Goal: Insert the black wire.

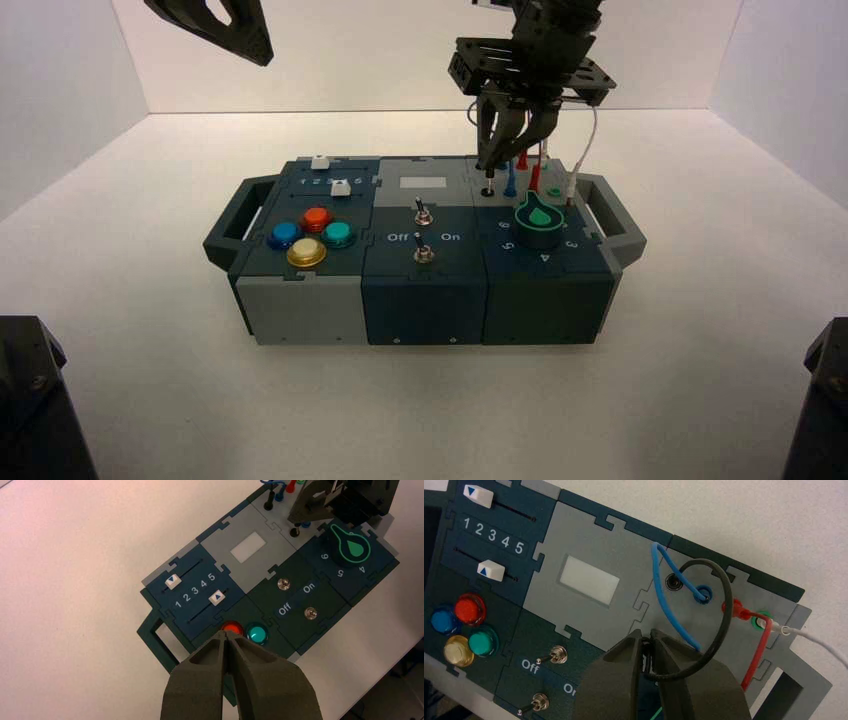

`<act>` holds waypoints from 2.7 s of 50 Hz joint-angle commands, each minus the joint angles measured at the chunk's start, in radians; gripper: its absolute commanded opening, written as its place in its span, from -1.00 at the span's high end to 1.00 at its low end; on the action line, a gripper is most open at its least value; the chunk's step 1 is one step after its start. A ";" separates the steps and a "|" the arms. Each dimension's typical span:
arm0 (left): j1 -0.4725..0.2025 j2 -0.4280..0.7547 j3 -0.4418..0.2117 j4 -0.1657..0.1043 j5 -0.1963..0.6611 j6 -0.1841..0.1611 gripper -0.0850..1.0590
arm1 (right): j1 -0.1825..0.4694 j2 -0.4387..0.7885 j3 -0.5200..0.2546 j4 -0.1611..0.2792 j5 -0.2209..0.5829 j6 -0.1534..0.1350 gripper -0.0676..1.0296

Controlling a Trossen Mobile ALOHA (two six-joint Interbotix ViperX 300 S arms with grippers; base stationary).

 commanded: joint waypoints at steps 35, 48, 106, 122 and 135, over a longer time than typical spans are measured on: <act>-0.003 -0.008 -0.037 0.002 -0.006 0.012 0.91 | 0.002 -0.009 -0.025 0.002 -0.011 0.003 0.92; -0.003 -0.008 -0.037 0.002 -0.006 0.012 0.91 | 0.002 -0.012 -0.032 0.002 -0.005 0.002 0.92; -0.002 -0.008 -0.037 0.002 -0.006 0.012 0.91 | -0.002 -0.002 -0.038 -0.005 0.008 0.002 0.92; -0.003 -0.008 -0.037 0.002 -0.005 0.014 0.91 | 0.000 0.002 -0.023 -0.006 -0.002 0.003 0.92; -0.003 -0.009 -0.037 0.002 -0.006 0.014 0.91 | 0.003 0.000 -0.008 -0.005 -0.005 0.002 0.92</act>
